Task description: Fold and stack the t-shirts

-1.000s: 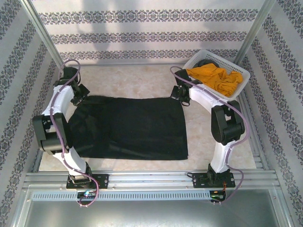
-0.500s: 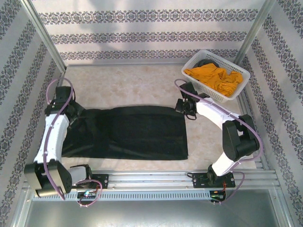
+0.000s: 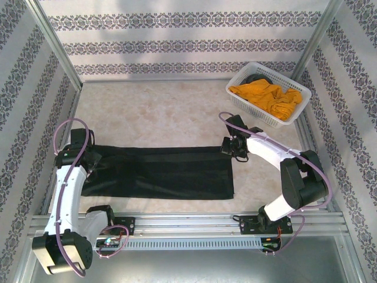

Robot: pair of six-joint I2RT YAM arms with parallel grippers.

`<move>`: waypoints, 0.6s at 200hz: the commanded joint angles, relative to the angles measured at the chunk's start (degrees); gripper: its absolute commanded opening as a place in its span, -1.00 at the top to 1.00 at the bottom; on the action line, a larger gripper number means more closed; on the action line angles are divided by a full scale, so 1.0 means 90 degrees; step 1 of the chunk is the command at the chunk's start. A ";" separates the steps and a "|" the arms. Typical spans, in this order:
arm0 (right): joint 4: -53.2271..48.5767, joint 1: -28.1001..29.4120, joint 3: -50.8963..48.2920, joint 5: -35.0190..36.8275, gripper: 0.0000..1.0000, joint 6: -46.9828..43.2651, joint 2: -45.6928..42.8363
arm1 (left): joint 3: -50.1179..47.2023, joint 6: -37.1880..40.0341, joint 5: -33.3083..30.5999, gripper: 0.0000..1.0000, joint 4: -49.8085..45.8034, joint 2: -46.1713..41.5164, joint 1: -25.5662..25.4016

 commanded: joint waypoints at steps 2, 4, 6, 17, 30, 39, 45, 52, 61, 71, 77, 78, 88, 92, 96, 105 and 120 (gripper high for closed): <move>-0.0267 0.0085 -0.0106 0.0075 1.00 0.0028 -0.0281 | -0.0132 -0.0339 -0.0418 1.00 -0.0552 -0.0237 0.0064; -0.0277 0.0090 -0.0103 0.0080 1.00 0.0028 -0.0288 | -0.0132 -0.0343 -0.0422 1.00 -0.0550 -0.0255 0.0067; -0.0289 0.0089 -0.0109 0.0081 1.00 0.0028 -0.0299 | -0.0144 -0.0343 -0.0433 1.00 -0.0557 -0.0282 0.0065; -0.0337 0.0100 -0.0123 0.0070 1.00 0.0034 -0.0337 | -0.0185 -0.0379 -0.0455 1.00 -0.0594 -0.0326 0.0064; -0.0368 0.0118 -0.0169 0.0052 1.00 0.0035 -0.0366 | -0.0248 -0.0382 -0.0420 1.00 -0.0635 -0.0308 0.0069; -0.0368 0.0123 -0.0230 -0.0006 1.00 0.0052 -0.0383 | -0.0324 -0.0418 -0.0405 1.00 -0.0667 -0.0305 0.0064; -0.0366 0.0129 -0.0271 -0.0057 1.00 0.0062 -0.0382 | -0.0381 -0.0466 -0.0418 1.00 -0.0673 -0.0314 0.0063; -0.0368 0.0137 -0.0320 -0.0131 1.00 0.0096 -0.0377 | -0.0460 -0.0503 -0.0414 1.00 -0.0671 -0.0342 0.0064; -0.0389 0.0155 -0.0372 -0.0208 1.00 0.0125 -0.0373 | -0.0542 -0.0547 -0.0414 1.00 -0.0650 -0.0365 0.0064; -0.0387 0.0171 -0.0442 -0.0303 1.00 0.0135 -0.0357 | -0.0622 -0.0556 -0.0400 1.00 -0.0594 -0.0372 0.0069; -0.0397 0.0169 -0.0470 -0.0348 1.00 0.0148 -0.0326 | -0.0665 -0.0575 -0.0387 1.00 -0.0584 -0.0348 0.0064; -0.0397 0.0168 -0.0476 -0.0358 1.00 0.0146 -0.0324 | -0.0665 -0.0576 -0.0386 1.00 -0.0583 -0.0341 0.0064; -0.0427 0.0169 -0.0516 -0.0404 1.00 0.0169 -0.0290 | -0.0721 -0.0597 -0.0380 1.00 -0.0555 -0.0306 0.0064; -0.0440 0.0170 -0.0529 -0.0412 1.00 0.0174 -0.0290 | -0.0740 -0.0601 -0.0380 1.00 -0.0548 -0.0296 0.0065; -0.0459 0.0175 -0.0540 -0.0425 1.00 0.0185 -0.0284 | -0.0759 -0.0614 -0.0384 1.00 -0.0545 -0.0280 0.0064; -0.0506 0.0169 -0.0560 -0.0441 0.95 0.0211 -0.0274 | -0.0799 -0.0636 -0.0413 1.00 -0.0559 -0.0265 0.0064; -0.0575 0.0162 -0.0576 -0.0465 0.77 0.0250 -0.0332 | -0.0869 -0.0655 -0.0433 0.91 -0.0525 -0.0240 0.0064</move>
